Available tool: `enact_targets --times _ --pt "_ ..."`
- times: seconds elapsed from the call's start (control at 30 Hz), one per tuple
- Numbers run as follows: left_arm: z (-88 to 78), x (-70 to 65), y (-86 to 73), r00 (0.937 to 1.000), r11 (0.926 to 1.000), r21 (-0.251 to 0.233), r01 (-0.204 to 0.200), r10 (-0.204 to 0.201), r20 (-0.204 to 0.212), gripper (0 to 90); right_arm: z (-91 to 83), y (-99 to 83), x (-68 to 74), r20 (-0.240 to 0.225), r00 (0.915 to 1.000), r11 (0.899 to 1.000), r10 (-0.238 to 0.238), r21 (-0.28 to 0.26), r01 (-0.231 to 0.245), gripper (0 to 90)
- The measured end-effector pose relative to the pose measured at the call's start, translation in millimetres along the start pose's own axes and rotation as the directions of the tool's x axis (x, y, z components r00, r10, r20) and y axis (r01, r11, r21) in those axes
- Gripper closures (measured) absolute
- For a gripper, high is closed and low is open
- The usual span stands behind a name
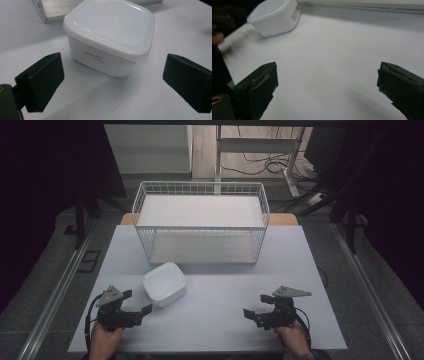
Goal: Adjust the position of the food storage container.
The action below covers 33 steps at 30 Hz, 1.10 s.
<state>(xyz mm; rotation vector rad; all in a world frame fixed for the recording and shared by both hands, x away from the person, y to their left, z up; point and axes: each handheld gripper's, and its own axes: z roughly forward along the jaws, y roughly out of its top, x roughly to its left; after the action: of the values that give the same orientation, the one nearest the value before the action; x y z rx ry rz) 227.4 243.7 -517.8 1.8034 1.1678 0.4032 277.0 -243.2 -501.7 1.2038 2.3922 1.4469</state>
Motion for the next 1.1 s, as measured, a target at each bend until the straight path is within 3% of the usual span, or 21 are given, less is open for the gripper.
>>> enact_targets --times 0.07,0.13,0.23,0.27,0.3,0.33,0.63,0.83,0.97,1.1 --pt "0.2 0.9 -0.8 1.0 1.0 0.002 -0.002 0.002 -0.004 3.3 -0.7 -1.1 -1.1 0.017 0.9996 1.0 -0.022 0.016 0.021 1.2" --pt "1.4 2.3 -2.5 0.9997 0.9999 0.006 -0.014 0.014 -0.021 2.7 1.0 -2.9 -1.1 0.09 0.991 0.994 -0.1 0.05 0.095 0.0" --pt "4.5 2.4 -4.9 0.998 0.9985 0.029 -0.046 0.047 -0.043 1.7 2.0 -3.6 -0.9 0.092 0.9889 0.992 -0.117 0.053 0.112 0.0" --pt "5.1 1.9 -4.9 0.9974 0.9979 0.036 -0.053 0.055 -0.047 1.6 4.1 -5.1 -0.6 0.125 0.9817 0.988 -0.144 0.074 0.135 0.0" --pt "5.7 1.2 -4.8 0.9972 0.9976 0.042 -0.056 0.058 -0.048 1.6 4.1 -5.1 -0.6 0.125 0.9817 0.988 -0.144 0.074 0.135 0.0" --pt "6.0 0.6 -4.4 0.9967 0.9969 0.051 -0.06 0.063 -0.051 1.5 6.4 -6.9 -0.1 0.156 0.9708 0.98 -0.182 0.105 0.167 0.0" --pt "3.6 2.7 -3.4 0.9969 0.9969 0.069 -0.036 0.041 -0.068 0.7 5.3 -3.8 3.0 0.148 0.9728 0.982 -0.178 0.084 0.167 0.0" --pt "0.0 0.3 -0.8 0.9966 0.9946 0.069 -0.077 0.079 -0.025 0.7 4.1 -1.2 2.4 0.157 0.9719 0.983 -0.175 0.076 0.165 0.0" --pt "-2.0 -0.6 0.0 0.9927 0.992 0.089 -0.09 0.097 -0.072 5.9 4.1 2.3 5.7 0.151 0.9723 0.983 -0.178 0.068 0.17 0.0" --pt "-4.2 2.8 0.6 0.9936 0.9944 0.087 -0.06 0.067 -0.09 12.5 6.3 5.3 8.5 0.158 0.9682 0.98 -0.194 0.083 0.183 0.0"
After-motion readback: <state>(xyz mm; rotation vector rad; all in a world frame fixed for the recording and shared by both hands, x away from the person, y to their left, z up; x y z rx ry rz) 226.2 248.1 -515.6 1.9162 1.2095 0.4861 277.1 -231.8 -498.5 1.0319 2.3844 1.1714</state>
